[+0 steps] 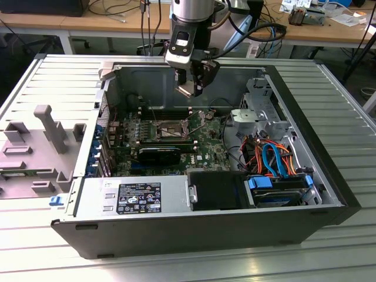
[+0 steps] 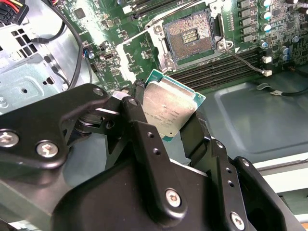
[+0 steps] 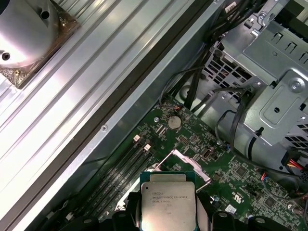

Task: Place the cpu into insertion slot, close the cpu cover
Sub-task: 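Close the cpu cover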

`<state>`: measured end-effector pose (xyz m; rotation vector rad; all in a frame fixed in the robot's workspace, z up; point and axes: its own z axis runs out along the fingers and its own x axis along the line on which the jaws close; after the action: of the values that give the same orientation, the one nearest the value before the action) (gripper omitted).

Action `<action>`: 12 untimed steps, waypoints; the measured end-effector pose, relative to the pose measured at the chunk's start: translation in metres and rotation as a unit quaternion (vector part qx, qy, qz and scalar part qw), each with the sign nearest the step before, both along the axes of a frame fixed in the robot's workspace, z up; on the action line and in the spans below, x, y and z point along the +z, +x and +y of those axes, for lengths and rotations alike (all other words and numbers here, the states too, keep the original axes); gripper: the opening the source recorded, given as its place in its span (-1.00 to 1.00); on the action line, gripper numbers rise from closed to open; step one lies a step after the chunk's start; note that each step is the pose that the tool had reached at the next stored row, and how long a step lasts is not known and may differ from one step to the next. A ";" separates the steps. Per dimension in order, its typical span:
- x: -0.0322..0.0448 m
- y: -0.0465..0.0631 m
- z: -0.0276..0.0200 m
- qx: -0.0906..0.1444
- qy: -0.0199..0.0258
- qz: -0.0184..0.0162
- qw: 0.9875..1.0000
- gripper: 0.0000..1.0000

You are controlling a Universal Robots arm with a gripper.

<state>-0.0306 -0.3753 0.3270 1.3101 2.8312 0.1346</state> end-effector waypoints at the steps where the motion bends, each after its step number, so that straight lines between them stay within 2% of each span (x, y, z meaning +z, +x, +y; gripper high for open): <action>1: 0.0000 0.000 0.0000 0.000 0.000 0.000 1.000 0.09; 12: -0.0002 0.000 0.0000 -0.006 0.000 0.000 1.000 0.09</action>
<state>-0.0306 -0.3752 0.3268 1.3256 2.8235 0.1344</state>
